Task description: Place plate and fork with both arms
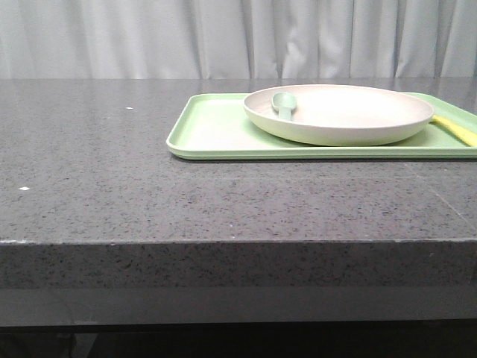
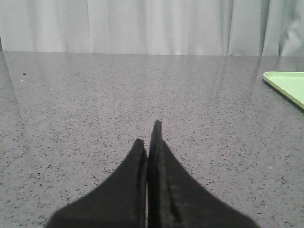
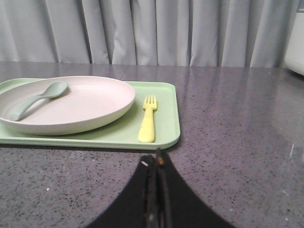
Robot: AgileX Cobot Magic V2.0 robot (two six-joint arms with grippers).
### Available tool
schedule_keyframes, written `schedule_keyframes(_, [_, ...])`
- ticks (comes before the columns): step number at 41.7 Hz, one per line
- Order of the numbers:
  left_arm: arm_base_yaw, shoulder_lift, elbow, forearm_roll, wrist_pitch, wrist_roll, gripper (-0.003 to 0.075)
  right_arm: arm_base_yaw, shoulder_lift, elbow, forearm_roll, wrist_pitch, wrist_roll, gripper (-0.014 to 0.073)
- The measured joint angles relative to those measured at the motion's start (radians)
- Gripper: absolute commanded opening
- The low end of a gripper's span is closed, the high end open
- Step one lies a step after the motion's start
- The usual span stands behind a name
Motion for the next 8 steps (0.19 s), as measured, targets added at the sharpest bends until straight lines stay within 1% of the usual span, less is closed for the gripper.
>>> schedule_keyframes(8, [0.000,0.000,0.000,0.000,0.000,0.000,-0.0018,0.000,0.000,0.000,0.000,0.000,0.000,-0.0068])
